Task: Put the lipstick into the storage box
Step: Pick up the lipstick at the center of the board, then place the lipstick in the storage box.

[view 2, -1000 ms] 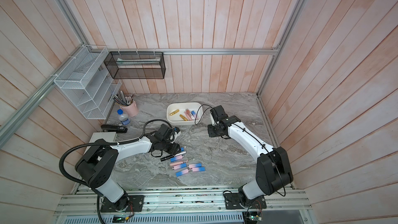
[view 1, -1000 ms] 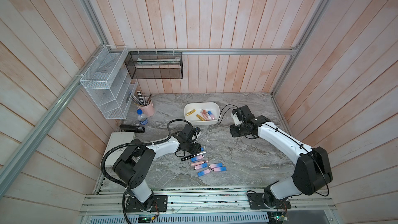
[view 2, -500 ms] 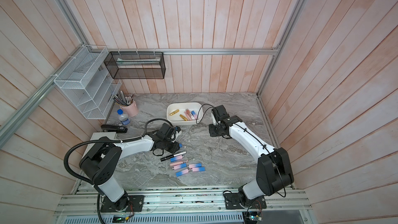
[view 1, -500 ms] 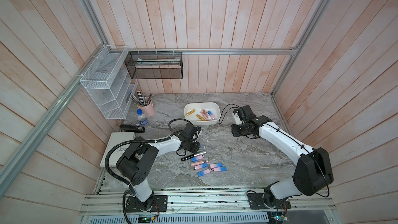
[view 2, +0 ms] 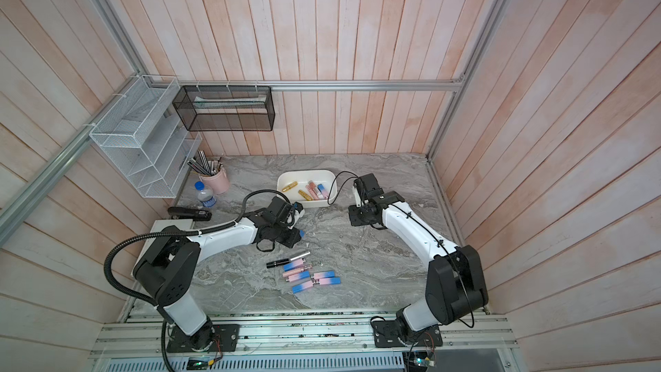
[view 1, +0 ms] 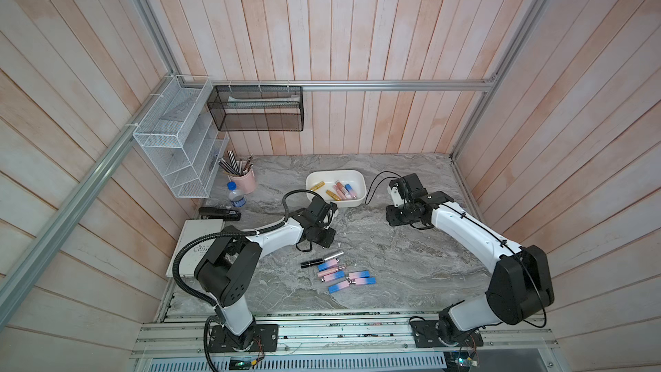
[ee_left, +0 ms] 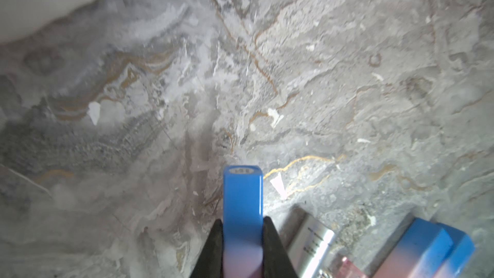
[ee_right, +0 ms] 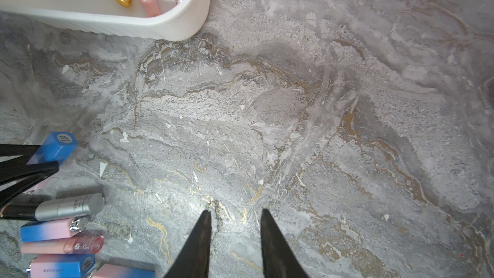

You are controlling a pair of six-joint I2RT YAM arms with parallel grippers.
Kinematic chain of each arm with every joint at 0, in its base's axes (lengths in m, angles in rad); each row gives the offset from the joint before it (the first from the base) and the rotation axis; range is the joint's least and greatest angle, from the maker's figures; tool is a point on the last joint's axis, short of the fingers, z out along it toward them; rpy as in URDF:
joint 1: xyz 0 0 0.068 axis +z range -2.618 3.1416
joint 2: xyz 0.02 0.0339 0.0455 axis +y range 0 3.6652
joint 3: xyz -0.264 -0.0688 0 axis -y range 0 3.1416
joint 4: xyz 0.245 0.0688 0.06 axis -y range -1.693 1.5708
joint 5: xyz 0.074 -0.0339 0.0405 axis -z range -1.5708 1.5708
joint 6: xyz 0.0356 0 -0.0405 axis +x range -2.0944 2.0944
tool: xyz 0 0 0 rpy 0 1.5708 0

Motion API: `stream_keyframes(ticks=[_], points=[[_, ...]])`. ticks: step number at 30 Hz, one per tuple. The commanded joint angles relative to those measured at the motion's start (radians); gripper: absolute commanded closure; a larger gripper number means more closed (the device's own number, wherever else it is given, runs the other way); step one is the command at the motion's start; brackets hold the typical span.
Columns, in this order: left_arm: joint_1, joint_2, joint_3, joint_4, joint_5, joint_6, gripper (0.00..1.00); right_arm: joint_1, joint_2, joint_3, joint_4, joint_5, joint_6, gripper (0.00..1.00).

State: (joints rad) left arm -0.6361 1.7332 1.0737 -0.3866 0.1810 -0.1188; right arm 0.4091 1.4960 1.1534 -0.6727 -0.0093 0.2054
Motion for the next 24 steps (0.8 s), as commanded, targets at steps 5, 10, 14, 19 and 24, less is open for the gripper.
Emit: stream_keyframes(ticks=[5, 10, 14, 19, 24], points=[[0.004, 0.02, 0.228, -0.075, -0.002, 0.036, 0.82, -0.022, 0.015, 0.061, 0.003, -0.011, -0.027, 0.67], [0.05, 0.099, 0.396, -0.062, 0.013, 0.036, 0.82, -0.043, 0.011, 0.072, 0.009, -0.009, -0.032, 0.67], [0.103, 0.199, 0.54, -0.065, 0.015, 0.036, 0.82, -0.054, 0.009, 0.074, 0.012, -0.006, -0.031, 0.67], [0.153, 0.329, 0.662, -0.039, -0.006, 0.074, 0.82, -0.061, 0.005, 0.086, 0.018, -0.009, -0.024, 0.67], [0.193, 0.447, 0.779, -0.057, -0.007, 0.09, 0.81, -0.064, 0.0, 0.083, 0.017, -0.011, -0.02, 0.67]])
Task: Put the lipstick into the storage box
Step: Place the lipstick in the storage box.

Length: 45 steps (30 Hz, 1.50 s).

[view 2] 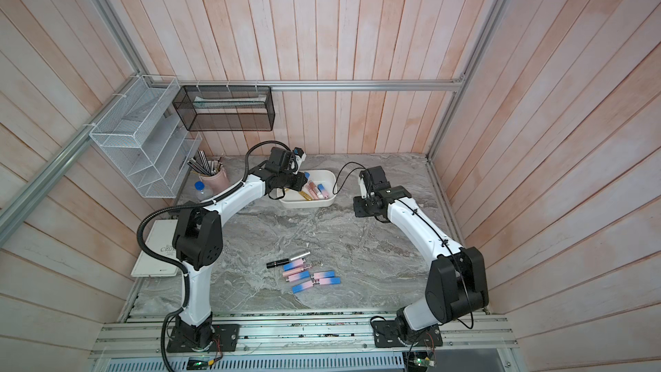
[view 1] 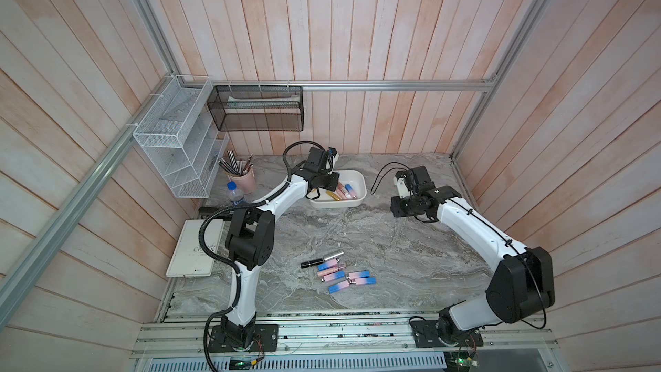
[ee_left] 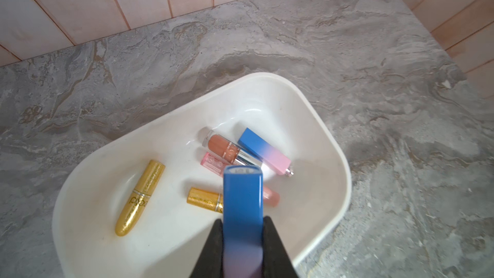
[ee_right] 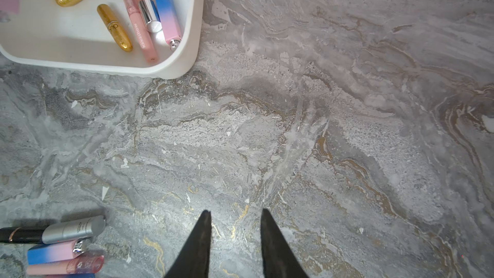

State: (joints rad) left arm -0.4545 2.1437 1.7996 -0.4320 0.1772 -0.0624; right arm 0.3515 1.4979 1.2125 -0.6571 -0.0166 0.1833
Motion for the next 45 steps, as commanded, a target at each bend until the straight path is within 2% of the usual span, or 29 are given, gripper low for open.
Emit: stream_keyframes(ticks=[1, 16, 18, 21, 22, 24, 27, 32, 35, 40, 45], points=[[0.017, 0.053, 0.067, -0.013, -0.007, 0.041, 0.8, -0.006, -0.004, 0.02, 0.0, -0.001, 0.004, 0.67], [0.066, 0.15, 0.072, 0.014, -0.031, 0.099, 0.78, -0.013, -0.017, 0.011, -0.01, -0.004, 0.025, 0.67], [0.072, 0.152, 0.067, 0.017, -0.031, 0.103, 0.72, -0.014, -0.017, 0.016, -0.016, -0.004, 0.023, 0.67], [0.073, 0.146, 0.067, 0.016, -0.033, 0.115, 0.51, -0.015, -0.019, 0.022, -0.022, 0.001, 0.022, 0.67], [0.072, 0.141, 0.066, 0.016, -0.025, 0.118, 0.48, -0.015, -0.019, 0.024, -0.022, -0.002, 0.022, 0.67], [0.073, 0.123, 0.054, 0.022, -0.013, 0.116, 0.41, -0.014, -0.021, 0.025, -0.021, -0.007, 0.025, 0.67], [0.069, 0.072, 0.021, 0.032, -0.001, 0.119, 0.39, -0.014, -0.023, 0.028, -0.026, -0.02, 0.028, 0.67], [0.039, -0.094, -0.134, 0.053, -0.019, 0.15, 0.38, -0.014, -0.033, 0.015, -0.024, -0.032, 0.033, 0.67], [0.021, -0.222, -0.278, 0.057, -0.031, 0.144, 0.38, -0.014, -0.031, 0.009, -0.021, -0.049, 0.031, 0.67], [-0.008, -0.446, -0.555, 0.076, -0.014, 0.071, 0.38, -0.013, -0.014, 0.011, -0.009, -0.09, 0.022, 0.67], [-0.064, -0.598, -0.761, 0.083, 0.005, -0.003, 0.39, -0.013, 0.031, 0.049, -0.013, -0.124, -0.004, 0.66]])
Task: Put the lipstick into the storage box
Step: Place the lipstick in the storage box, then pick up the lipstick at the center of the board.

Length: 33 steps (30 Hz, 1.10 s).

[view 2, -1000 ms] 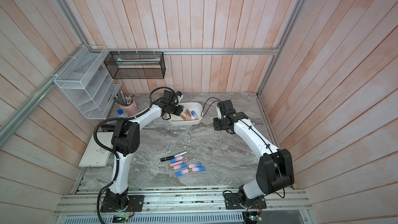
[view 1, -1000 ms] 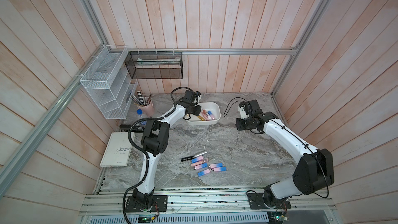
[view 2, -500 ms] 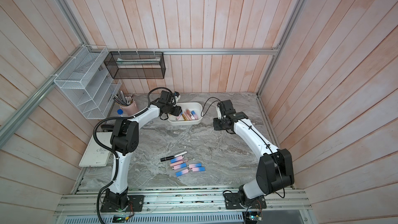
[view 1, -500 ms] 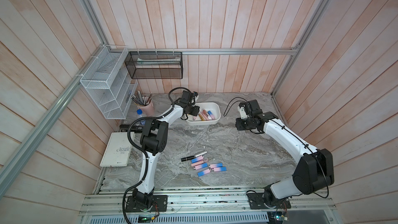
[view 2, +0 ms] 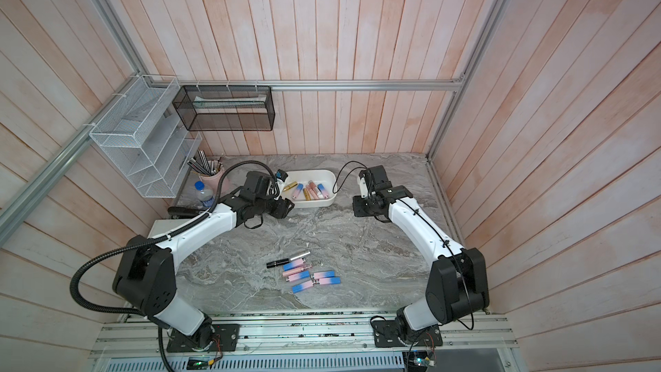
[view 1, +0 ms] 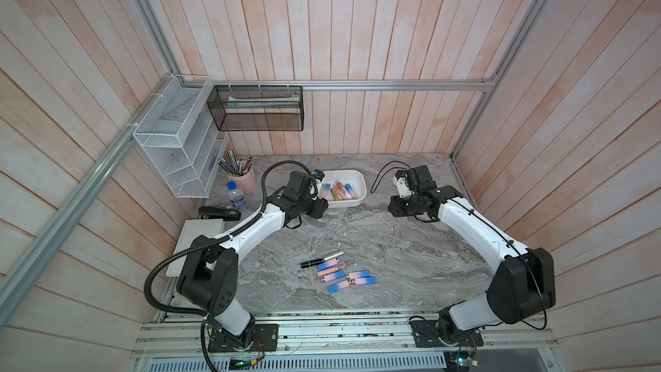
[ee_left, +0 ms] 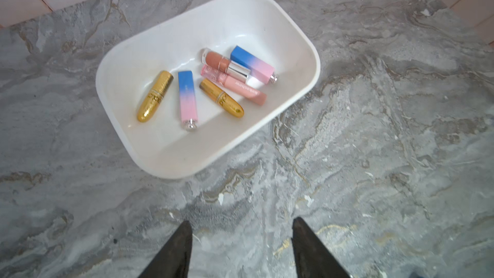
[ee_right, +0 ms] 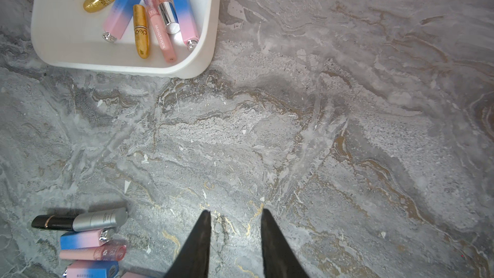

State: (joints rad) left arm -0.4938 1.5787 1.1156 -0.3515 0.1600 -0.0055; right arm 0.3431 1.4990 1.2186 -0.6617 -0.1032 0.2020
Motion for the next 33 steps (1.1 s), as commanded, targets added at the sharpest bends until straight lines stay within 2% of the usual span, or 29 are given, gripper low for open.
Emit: stream_keyframes(ticks=[1, 6, 11, 18, 33], points=[[-0.035, -0.054, -0.107, 0.004, 0.02, -0.065, 0.39, -0.005, 0.041, 0.052, -0.011, -0.044, -0.028, 0.67], [-0.079, -0.113, -0.202, 0.023, 0.04, -0.148, 0.41, -0.003, 0.083, 0.105, -0.02, -0.068, -0.053, 0.66], [-0.142, -0.082, -0.198, 0.055, 0.051, -0.159, 0.41, -0.004, 0.096, 0.133, -0.03, -0.073, -0.064, 0.67], [-0.206, 0.027, -0.109, 0.003, 0.045, -0.084, 0.43, -0.008, 0.068, 0.109, -0.041, -0.06, -0.059, 0.67], [-0.225, 0.128, -0.077, -0.056, 0.107, -0.002, 0.46, -0.036, -0.037, -0.014, -0.037, -0.039, -0.017, 0.67]])
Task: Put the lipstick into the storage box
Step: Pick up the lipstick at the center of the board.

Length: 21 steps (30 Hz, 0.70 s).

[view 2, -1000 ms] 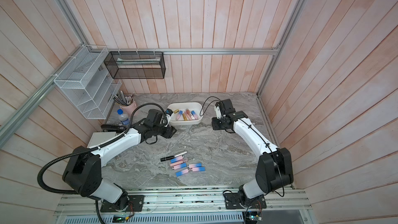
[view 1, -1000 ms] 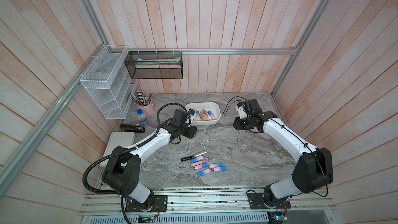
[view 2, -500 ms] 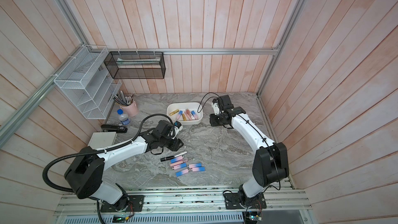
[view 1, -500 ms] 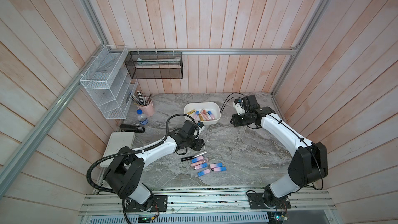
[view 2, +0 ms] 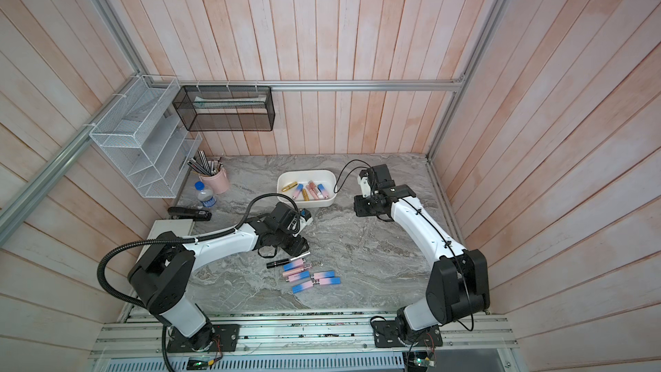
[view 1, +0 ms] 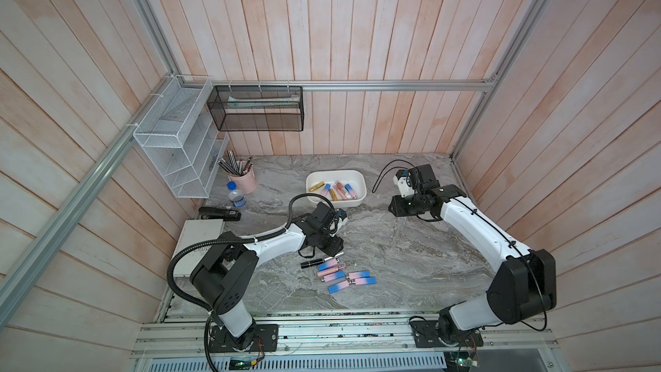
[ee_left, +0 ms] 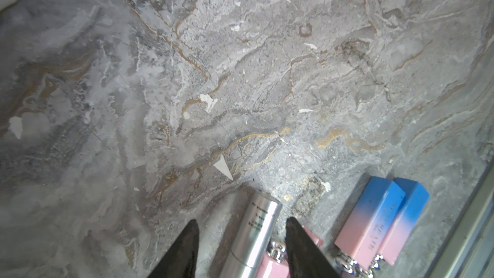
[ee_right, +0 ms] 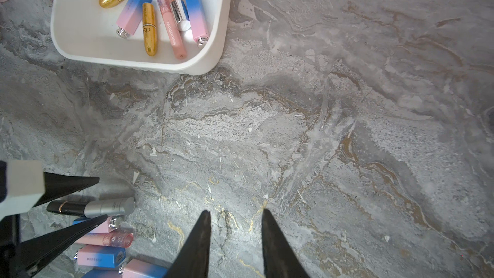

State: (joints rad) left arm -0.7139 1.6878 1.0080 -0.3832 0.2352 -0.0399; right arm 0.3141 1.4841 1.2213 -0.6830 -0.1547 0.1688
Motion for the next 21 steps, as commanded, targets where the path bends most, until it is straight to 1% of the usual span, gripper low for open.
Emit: stream_keyframes(ticks=[1, 14, 21], points=[[-0.007, 0.021, 0.029, -0.027, 0.032, 0.035, 0.46, -0.008, -0.025, -0.02, -0.015, 0.012, 0.017, 0.67], [-0.013, 0.028, 0.004, -0.035, 0.042, 0.048, 0.47, -0.012, -0.022, -0.037, -0.011, 0.004, 0.02, 0.66], [-0.015, 0.051, 0.007, -0.057, -0.011, 0.06, 0.47, -0.013, -0.031, -0.045, -0.008, 0.003, 0.029, 0.67]])
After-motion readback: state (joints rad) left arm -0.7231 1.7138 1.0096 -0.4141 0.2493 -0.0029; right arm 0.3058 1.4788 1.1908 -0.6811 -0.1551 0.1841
